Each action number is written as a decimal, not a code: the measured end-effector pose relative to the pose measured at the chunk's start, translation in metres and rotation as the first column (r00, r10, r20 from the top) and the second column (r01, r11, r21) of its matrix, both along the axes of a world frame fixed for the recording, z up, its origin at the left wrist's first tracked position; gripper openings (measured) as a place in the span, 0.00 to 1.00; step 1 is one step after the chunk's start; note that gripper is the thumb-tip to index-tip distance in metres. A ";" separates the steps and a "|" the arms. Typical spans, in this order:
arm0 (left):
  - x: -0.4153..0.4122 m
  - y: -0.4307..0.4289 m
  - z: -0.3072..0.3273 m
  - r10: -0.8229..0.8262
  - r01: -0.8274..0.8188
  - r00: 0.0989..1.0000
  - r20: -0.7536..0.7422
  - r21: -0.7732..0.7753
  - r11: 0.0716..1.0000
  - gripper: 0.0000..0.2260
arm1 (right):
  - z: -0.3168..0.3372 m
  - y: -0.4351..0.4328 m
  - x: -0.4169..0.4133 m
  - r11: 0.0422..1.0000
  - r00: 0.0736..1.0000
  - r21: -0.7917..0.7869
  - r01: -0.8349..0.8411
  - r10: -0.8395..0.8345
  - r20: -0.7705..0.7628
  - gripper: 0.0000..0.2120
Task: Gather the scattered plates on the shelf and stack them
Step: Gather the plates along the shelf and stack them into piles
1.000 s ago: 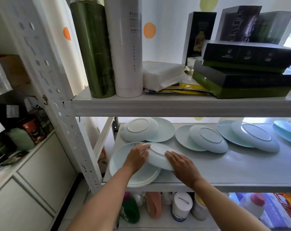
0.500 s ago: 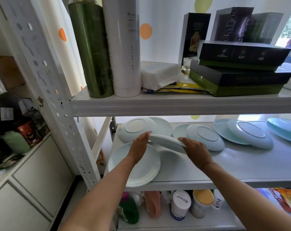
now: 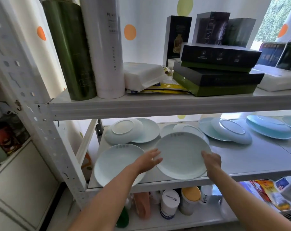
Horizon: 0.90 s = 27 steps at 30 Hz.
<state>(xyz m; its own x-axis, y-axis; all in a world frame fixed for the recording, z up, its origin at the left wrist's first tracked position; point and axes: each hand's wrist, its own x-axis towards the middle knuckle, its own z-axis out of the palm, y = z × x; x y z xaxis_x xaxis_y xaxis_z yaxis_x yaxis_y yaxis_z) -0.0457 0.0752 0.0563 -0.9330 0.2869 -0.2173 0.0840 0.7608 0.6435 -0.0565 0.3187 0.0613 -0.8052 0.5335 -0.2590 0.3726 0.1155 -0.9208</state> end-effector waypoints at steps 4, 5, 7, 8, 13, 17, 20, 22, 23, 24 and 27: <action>0.005 0.011 -0.015 -0.106 0.100 0.994 -0.010 -0.233 0.967 0.26 | -0.024 0.007 0.022 0.993 0.988 -0.081 0.082 -0.070 0.140 0.17; 0.003 0.013 -0.020 -0.116 0.112 0.993 0.002 -0.268 0.957 0.26 | -0.029 0.005 0.026 0.989 0.984 -0.109 0.100 -0.081 0.161 0.17; 0.002 0.014 -0.026 -0.151 0.146 0.989 0.013 -0.348 0.926 0.26 | -0.037 0.000 0.033 0.978 0.977 -0.165 0.126 -0.093 0.192 0.18; 0.001 0.014 -0.030 -0.180 0.169 0.984 0.010 -0.400 0.901 0.26 | -0.040 -0.003 0.036 0.974 0.973 -0.181 0.137 -0.098 0.208 0.19; -0.002 0.010 -0.041 -0.218 0.176 0.976 -0.017 -0.527 0.831 0.25 | -0.044 -0.016 0.037 0.944 0.961 -0.255 0.208 -0.149 0.232 0.23; 0.000 0.009 -0.040 -0.194 0.160 0.981 -0.010 -0.528 0.834 0.25 | -0.044 -0.026 0.030 0.936 0.945 -0.231 0.266 -0.206 0.254 0.22; 0.002 0.006 -0.040 -0.166 0.143 0.986 -0.001 -0.505 0.851 0.25 | -0.044 -0.032 0.025 0.955 0.939 -0.140 0.261 -0.217 0.267 0.20; 0.003 0.003 -0.039 -0.149 0.130 0.989 -0.001 -0.490 0.862 0.25 | -0.045 -0.035 0.021 0.967 0.936 -0.069 0.245 -0.217 0.279 0.19; 0.004 0.001 -0.039 -0.143 0.124 0.990 -0.004 -0.483 0.867 0.25 | -0.045 -0.037 0.019 0.972 0.934 -0.027 0.232 -0.215 0.284 0.19; 0.005 -0.001 -0.039 -0.140 0.118 0.990 -0.010 -0.477 0.871 0.26 | -0.045 -0.039 0.018 0.975 0.932 0.012 0.223 -0.217 0.290 0.19; 0.008 -0.009 -0.040 -0.130 0.105 0.991 -0.023 -0.462 0.881 0.27 | -0.047 -0.047 0.011 0.970 0.930 0.107 0.218 -0.240 0.278 0.22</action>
